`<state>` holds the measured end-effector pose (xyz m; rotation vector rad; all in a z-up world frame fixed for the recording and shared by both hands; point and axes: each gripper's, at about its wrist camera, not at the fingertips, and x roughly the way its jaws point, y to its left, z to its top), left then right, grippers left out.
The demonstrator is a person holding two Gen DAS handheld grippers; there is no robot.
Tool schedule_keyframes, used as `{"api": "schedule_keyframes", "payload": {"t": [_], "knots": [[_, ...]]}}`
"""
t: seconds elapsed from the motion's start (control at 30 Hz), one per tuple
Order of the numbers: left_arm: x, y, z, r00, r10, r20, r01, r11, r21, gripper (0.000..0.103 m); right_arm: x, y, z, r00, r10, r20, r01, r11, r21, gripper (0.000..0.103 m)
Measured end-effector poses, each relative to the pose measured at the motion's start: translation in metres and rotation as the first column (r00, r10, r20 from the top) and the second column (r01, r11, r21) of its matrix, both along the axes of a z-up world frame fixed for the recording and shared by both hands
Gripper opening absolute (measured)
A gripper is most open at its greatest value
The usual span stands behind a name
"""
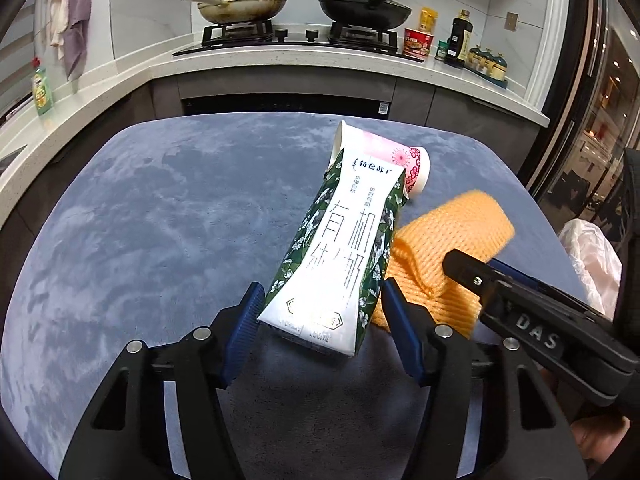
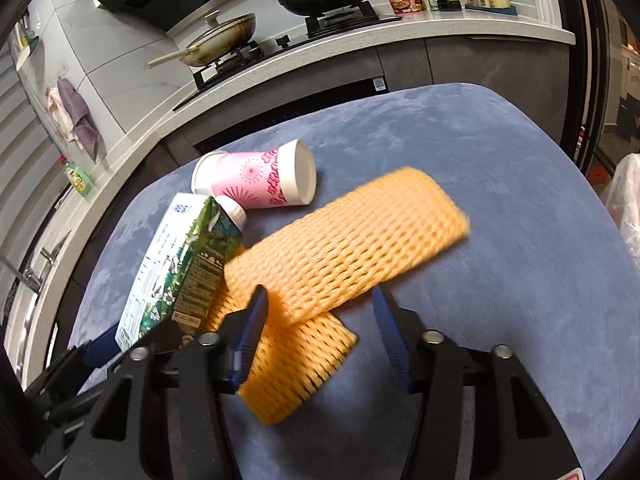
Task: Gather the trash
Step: 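Grasp the green-and-white milk carton with the left tool while the right tool grasps the orange foam net, then carry the milk carton and foam net into the bin and open both tools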
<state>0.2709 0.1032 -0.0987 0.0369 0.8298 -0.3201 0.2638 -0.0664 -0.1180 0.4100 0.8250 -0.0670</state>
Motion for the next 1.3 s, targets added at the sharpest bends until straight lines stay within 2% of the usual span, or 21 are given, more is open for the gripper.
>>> {"api": "schedule_keyframes", "payload": {"t": [0.03, 0.13, 0.2, 0.3, 0.8, 1.07, 1.3], "knots": [[0.000, 0.000, 0.001, 1.000, 0.003, -0.001, -0.003, 1.000, -0.001, 0.057, 0.001, 0.000, 0.000, 1.000, 0.002, 0.001, -0.002, 1.000, 0.000, 0.032], [-0.001, -0.001, 0.004, 1.000, 0.011, -0.003, -0.011, 1.000, -0.005, 0.056, 0.003, 0.000, 0.001, 1.000, 0.002, 0.009, -0.002, 1.000, 0.003, 0.018], [-0.002, 0.000, 0.006, 1.000, 0.016, -0.002, -0.016, 1.000, -0.006, 0.056, 0.003, 0.000, 0.004, 1.000, 0.000, 0.019, 0.000, 1.000, -0.001, 0.011], [-0.005, -0.001, 0.010, 1.000, 0.020, 0.003, -0.020, 1.000, -0.004, 0.055, -0.001, -0.002, 0.012, 0.999, 0.004, 0.040, -0.004, 1.000, -0.006, 0.008], [-0.042, -0.026, 0.059, 0.997, 0.011, 0.071, -0.010, 1.000, -0.016, 0.051, -0.058, -0.053, 0.056, 0.988, -0.078, 0.133, 0.080, 0.997, -0.004, 0.007], [-0.074, -0.076, 0.087, 0.991, -0.068, 0.111, 0.071, 0.997, -0.026, 0.049, -0.103, -0.097, 0.075, 0.973, -0.152, 0.176, 0.153, 0.988, 0.006, 0.007], [-0.101, -0.124, 0.099, 0.980, -0.149, 0.133, 0.153, 0.988, -0.020, 0.049, -0.147, -0.142, 0.081, 0.951, -0.239, 0.197, 0.238, 0.971, 0.031, 0.007]]}}
